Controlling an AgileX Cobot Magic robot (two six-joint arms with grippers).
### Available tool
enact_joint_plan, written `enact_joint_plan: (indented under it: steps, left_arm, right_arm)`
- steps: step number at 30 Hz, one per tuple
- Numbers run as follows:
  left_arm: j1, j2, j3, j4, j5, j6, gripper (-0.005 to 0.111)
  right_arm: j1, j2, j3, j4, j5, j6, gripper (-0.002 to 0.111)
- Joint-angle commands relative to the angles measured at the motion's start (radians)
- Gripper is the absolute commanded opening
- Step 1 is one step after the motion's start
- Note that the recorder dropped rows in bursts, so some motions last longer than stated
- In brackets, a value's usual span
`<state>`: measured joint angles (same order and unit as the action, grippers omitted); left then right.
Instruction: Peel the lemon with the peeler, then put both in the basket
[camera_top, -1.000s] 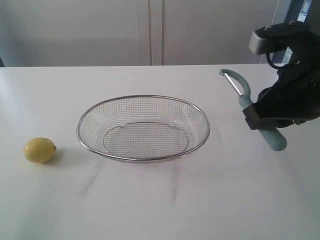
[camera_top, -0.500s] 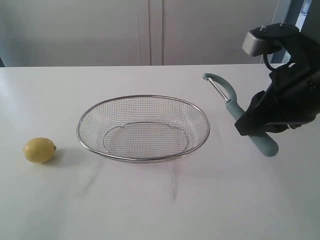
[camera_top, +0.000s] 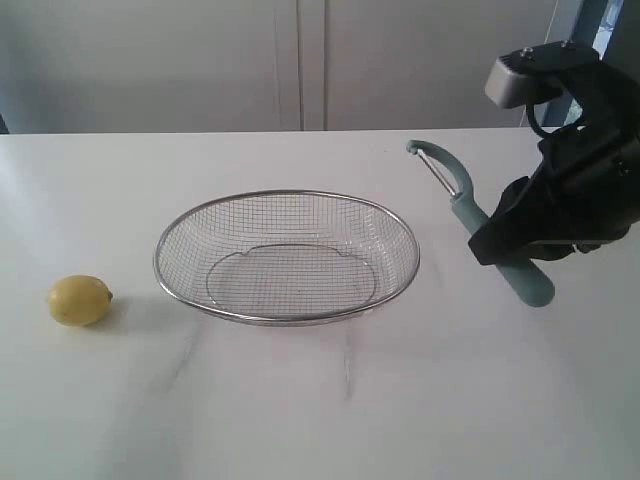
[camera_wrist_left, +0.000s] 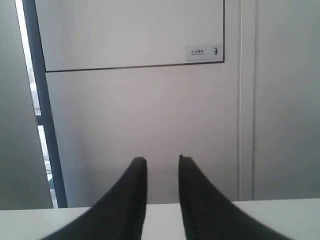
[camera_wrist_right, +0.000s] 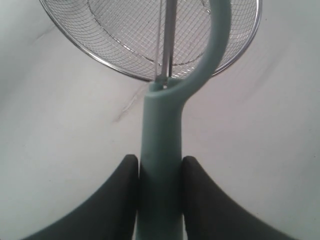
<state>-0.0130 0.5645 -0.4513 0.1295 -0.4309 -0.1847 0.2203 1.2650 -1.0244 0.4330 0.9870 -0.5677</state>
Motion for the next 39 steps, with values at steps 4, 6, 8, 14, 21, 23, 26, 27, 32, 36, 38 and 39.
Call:
enact_joint_plan:
  steps: [4, 6, 8, 14, 21, 23, 26, 27, 32, 36, 38, 39]
  left_arm:
    - [0.001, 0.253, -0.171, 0.143, 0.194, 0.005, 0.061]
    - [0.001, 0.316, -0.215, 0.178, 0.275, 0.005, 0.072]
    - [0.001, 0.38, -0.254, 0.178, 0.337, 0.005, 0.078]
    - [0.0, 0.554, -0.347, 0.152, 0.548, 0.003, 0.079]
    - [-0.116, 0.733, -0.438, 0.023, 0.796, 0.033, 0.079]
    - [-0.16, 0.771, -0.447, 0.004, 0.814, 0.071, 0.079]
    - [-0.21, 0.828, -0.455, -0.001, 0.822, 0.091, 0.079]
    - [-0.222, 0.848, -0.457, -0.001, 0.825, 0.091, 0.079]
    - [-0.239, 0.917, -0.457, -0.006, 0.817, 0.084, 0.088]
    - [-0.239, 0.942, -0.457, -0.003, 0.787, 0.108, 0.09]
    - [-0.239, 0.953, -0.457, -0.003, 0.767, 0.115, 0.09]
    - [-0.239, 0.959, -0.457, -0.003, 0.758, 0.115, 0.09]
  right_arm:
    - [-0.011, -0.006, 0.0, 0.011, -0.017, -0.006, 0.0]
    - [-0.011, -0.006, 0.0, 0.011, -0.017, -0.006, 0.0]
    - [-0.011, -0.006, 0.0, 0.011, -0.017, -0.006, 0.0]
    - [-0.011, -0.006, 0.0, 0.011, -0.026, -0.006, 0.0]
    - [-0.011, -0.006, 0.0, 0.011, -0.029, -0.004, 0.0]
    - [-0.011, -0.006, 0.0, 0.011, -0.029, -0.004, 0.0]
    - [-0.011, -0.006, 0.0, 0.011, -0.029, -0.004, 0.0]
    - [-0.011, -0.006, 0.0, 0.011, -0.029, -0.004, 0.0]
    - [-0.011, -0.006, 0.0, 0.011, -0.027, -0.004, 0.0]
    - [-0.011, -0.006, 0.0, 0.012, -0.027, -0.004, 0.0]
    - [-0.011, -0.006, 0.0, 0.012, -0.027, -0.004, 0.0]
    - [-0.011, -0.006, 0.0, 0.012, -0.027, -0.004, 0.0]
